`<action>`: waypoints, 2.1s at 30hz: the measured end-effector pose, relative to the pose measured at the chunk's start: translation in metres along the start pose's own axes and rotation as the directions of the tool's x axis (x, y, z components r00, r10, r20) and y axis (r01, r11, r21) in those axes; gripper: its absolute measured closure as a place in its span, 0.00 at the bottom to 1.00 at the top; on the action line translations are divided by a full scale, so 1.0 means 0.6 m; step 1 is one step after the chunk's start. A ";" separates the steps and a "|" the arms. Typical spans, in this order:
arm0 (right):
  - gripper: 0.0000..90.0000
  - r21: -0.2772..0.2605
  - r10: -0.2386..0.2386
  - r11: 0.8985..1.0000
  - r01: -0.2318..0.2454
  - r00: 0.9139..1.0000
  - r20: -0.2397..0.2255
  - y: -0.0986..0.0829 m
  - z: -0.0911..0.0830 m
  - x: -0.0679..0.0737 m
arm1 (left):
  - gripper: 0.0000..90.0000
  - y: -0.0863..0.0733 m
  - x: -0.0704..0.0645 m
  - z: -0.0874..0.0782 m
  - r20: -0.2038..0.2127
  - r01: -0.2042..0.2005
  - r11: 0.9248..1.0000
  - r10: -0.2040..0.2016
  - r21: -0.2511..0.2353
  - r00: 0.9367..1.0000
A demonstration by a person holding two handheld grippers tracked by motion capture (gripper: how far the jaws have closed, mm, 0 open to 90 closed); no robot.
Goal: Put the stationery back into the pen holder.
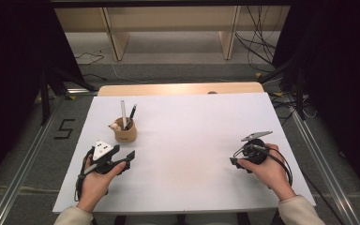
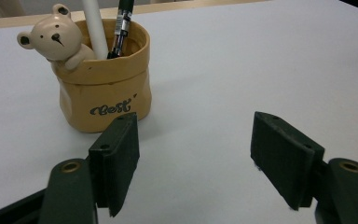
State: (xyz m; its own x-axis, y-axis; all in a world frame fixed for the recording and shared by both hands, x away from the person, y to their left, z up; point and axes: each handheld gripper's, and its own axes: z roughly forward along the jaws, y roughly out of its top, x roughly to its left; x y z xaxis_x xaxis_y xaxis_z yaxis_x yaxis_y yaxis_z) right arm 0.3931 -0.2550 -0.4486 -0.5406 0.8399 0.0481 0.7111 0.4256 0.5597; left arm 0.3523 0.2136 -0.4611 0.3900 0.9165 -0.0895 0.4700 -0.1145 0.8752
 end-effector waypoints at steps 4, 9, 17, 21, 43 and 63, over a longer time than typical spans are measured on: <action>0.42 0.019 -0.003 1.000 0.003 1.000 0.009 -0.007 -0.006 -0.004 | 0.36 0.000 0.000 0.000 0.001 -0.003 1.000 0.003 0.004 1.000; 0.43 0.047 0.005 0.999 -0.006 1.000 0.024 -0.016 -0.012 -0.009 | 0.36 -0.001 0.000 0.001 0.001 -0.003 1.000 0.003 0.003 1.000; 0.46 0.093 -0.013 0.996 0.009 0.999 0.041 -0.029 -0.012 -0.011 | 0.36 -0.001 0.000 0.001 0.004 -0.006 1.000 0.006 0.006 1.000; 0.49 0.122 -0.030 0.992 0.024 0.998 0.055 -0.033 -0.012 -0.012 | 0.36 -0.001 0.000 0.002 0.005 -0.006 1.000 0.006 0.007 1.000; 0.63 0.218 -0.086 0.974 0.065 0.993 0.086 -0.042 -0.013 -0.013 | 0.36 -0.002 -0.002 0.004 0.007 -0.008 1.000 0.008 0.009 1.000; 0.71 0.246 -0.089 0.967 0.068 0.993 0.074 -0.042 -0.014 -0.012 | 0.36 -0.002 -0.002 0.004 0.008 -0.012 1.000 0.011 0.013 1.000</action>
State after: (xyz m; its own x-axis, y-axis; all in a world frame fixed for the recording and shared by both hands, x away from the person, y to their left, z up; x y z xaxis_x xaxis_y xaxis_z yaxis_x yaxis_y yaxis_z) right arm 0.3755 -0.2747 -0.4561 -0.5668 0.8214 -0.0628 0.7613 0.5514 0.3410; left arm 0.3533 0.2115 -0.4632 0.4019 0.9119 -0.0834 0.4755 -0.1300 0.8701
